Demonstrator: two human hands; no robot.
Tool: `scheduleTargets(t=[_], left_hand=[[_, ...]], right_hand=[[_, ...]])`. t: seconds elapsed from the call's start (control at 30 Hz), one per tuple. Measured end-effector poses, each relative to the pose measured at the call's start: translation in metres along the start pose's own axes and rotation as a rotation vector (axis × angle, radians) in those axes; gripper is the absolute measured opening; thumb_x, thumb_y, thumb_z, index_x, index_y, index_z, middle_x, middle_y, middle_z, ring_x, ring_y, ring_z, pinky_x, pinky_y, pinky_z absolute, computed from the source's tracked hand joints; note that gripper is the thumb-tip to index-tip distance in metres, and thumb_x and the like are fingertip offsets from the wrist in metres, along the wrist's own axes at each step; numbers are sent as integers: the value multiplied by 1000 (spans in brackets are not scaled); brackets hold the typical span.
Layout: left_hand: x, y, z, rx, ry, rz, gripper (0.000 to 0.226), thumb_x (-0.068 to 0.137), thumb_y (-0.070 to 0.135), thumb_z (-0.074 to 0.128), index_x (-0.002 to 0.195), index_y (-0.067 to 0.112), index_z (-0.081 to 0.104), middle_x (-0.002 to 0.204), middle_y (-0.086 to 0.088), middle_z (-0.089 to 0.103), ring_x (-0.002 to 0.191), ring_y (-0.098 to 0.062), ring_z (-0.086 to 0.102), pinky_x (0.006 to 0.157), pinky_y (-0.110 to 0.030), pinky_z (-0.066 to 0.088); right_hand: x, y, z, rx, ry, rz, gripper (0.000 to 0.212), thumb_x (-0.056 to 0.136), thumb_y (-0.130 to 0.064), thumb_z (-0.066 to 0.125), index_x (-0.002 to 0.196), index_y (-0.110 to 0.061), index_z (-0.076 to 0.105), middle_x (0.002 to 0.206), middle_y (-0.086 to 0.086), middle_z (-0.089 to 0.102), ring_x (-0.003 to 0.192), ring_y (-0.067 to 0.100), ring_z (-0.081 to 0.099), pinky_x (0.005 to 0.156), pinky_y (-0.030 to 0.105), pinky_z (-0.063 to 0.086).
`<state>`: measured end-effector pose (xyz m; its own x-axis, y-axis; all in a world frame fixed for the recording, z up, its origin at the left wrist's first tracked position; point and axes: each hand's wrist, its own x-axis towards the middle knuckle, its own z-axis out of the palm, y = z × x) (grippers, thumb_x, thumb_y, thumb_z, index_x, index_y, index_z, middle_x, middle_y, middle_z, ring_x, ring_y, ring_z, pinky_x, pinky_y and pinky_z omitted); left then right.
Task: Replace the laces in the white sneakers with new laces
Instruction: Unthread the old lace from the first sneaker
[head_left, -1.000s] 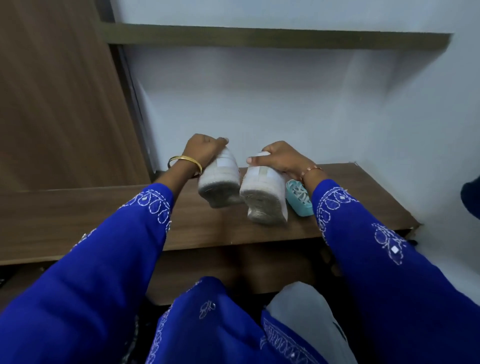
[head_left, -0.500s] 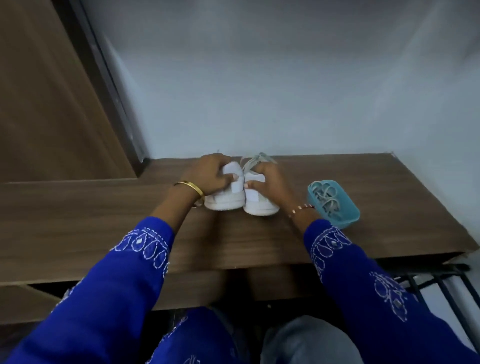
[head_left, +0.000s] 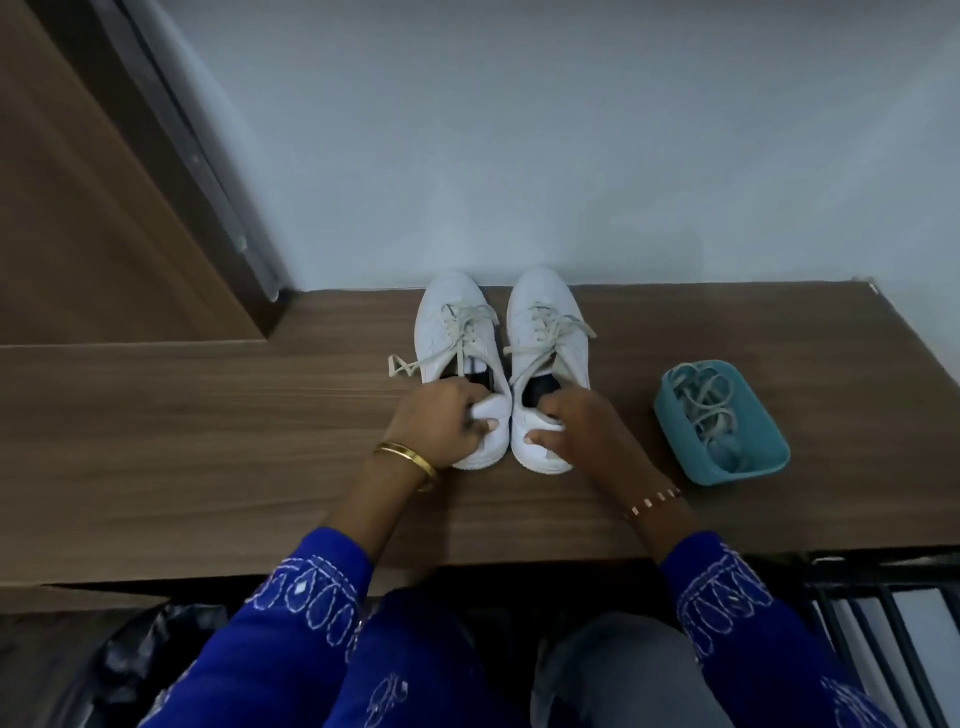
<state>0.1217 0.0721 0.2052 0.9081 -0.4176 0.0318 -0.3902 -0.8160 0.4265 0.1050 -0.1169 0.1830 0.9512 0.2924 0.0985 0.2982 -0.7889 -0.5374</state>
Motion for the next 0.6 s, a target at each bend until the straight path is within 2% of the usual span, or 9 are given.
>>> scheduleTargets(t=[0.13,0.2,0.3,0.37,0.43,0.5,0.6], left_hand=[[-3,2,8,-11,-52,-68,22,82,27,62,98,12,67,97,-7,67,92,-27,61,67,-30,42],[-4,5,13,7,-32,-101,22,82,26,61,95,9,65,94,-9,68,89,-28,61,66,-30,40],[-6,13,15,33,7,-142,29,82,31,56,91,4,60,91,-12,66,86,-30,60,62,-27,33],[-6,18,17,62,21,-143,40,75,39,44,87,4,57,89,-14,66,83,-31,60,62,-27,30],[-4,20,20,132,5,-143,42,77,42,40,91,5,56,93,-14,66,85,-31,60,65,-28,32],[-1,20,21,199,-49,-149,36,87,39,47,100,7,57,99,-12,66,92,-30,60,71,-30,37],[2,20,19,246,-96,-123,29,90,33,47,104,11,60,102,-9,68,97,-29,61,73,-29,39]], right_hand=[[-3,-3,2,5,22,16,22,77,-10,72,69,2,55,65,9,45,64,19,42,53,25,21],[-5,-5,6,-71,56,5,24,73,-9,75,70,6,56,64,16,52,64,25,48,57,26,28],[-6,-11,14,-296,48,1,41,48,-14,90,58,-8,51,53,7,51,52,25,54,49,27,40],[-4,-13,17,-351,60,7,48,38,-18,93,56,-12,50,51,3,51,49,23,55,46,24,42],[-2,-14,17,-374,44,25,48,35,-19,94,58,-12,53,52,3,53,49,23,56,45,23,44],[-2,-13,17,-393,23,32,48,34,-20,95,61,-11,56,54,3,56,50,23,58,45,24,45],[-3,-15,15,-384,16,37,49,35,-20,95,63,-12,56,54,2,56,51,22,58,44,23,44]])
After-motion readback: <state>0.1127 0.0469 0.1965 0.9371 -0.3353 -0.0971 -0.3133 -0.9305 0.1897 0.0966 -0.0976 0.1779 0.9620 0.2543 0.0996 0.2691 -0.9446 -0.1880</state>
